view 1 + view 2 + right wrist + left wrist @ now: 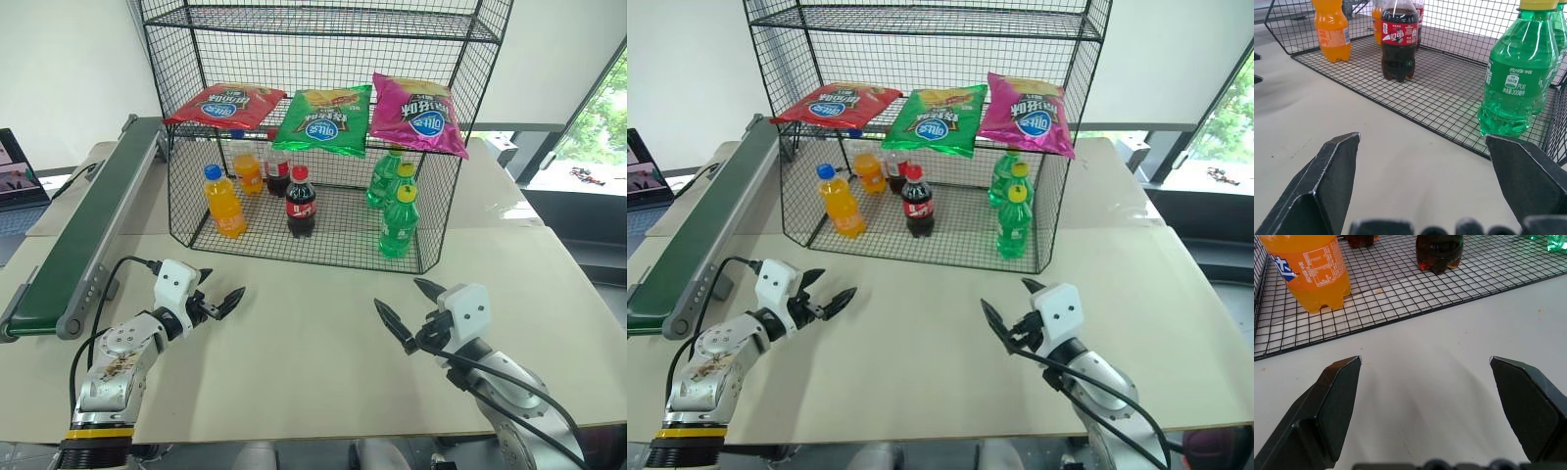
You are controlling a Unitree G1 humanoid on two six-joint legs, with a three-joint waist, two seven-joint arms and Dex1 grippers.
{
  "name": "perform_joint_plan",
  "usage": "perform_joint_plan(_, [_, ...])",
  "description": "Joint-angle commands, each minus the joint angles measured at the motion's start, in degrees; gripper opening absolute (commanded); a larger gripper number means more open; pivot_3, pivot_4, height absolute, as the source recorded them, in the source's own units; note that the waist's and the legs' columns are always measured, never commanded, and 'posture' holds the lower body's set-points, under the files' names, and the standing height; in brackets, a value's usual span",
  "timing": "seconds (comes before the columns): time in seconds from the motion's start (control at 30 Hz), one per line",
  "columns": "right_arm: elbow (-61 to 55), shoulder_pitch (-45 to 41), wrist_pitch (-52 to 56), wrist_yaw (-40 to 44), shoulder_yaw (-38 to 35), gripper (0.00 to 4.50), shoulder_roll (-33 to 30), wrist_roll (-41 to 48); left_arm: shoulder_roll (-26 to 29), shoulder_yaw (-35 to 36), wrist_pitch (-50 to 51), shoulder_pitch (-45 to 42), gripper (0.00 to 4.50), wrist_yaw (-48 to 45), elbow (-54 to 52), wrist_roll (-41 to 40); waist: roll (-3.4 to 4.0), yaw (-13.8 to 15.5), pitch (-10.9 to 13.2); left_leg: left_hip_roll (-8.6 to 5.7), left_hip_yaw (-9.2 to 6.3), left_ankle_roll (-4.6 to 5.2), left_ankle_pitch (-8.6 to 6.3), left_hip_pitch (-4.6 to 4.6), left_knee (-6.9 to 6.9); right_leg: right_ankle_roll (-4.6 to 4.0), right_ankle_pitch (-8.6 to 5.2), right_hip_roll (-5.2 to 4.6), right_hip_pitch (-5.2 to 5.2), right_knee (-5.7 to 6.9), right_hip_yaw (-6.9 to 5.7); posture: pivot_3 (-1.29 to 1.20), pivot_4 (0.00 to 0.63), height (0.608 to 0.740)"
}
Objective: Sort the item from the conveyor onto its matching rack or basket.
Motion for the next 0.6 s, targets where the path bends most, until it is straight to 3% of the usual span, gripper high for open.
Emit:
perform_joint_plan(0.03, [-1.0, -0.2, -1.6, 0.4, -1.3, 4.50, -0.6, 0.9, 0.4, 0.3, -1.8, 0.0, 4.48, 0.6, -1.6, 0.8, 0.00, 0.0, 0.0, 0.00, 0.00, 0.00, 0.00, 0.00, 0.00, 0.00, 0.00, 0.00, 0.00, 0.00, 0.00, 0.00, 0.150, 0.738])
perform_joint_plan(0.6, [-1.2, -1.8, -1.3, -1.5, -0.2, 4.50, 0.3, -0.3, -0.2, 0.3, -1.4, -1.5, 4.48, 0.9, -1.6, -0.2, 0.01, 0.0, 0.0, 0.00, -0.01, 0.00, 0.00, 0.00, 0.03, -0.03, 0.02, 0.00, 0.00, 0.01, 0.00, 0.00, 0.150, 0.738])
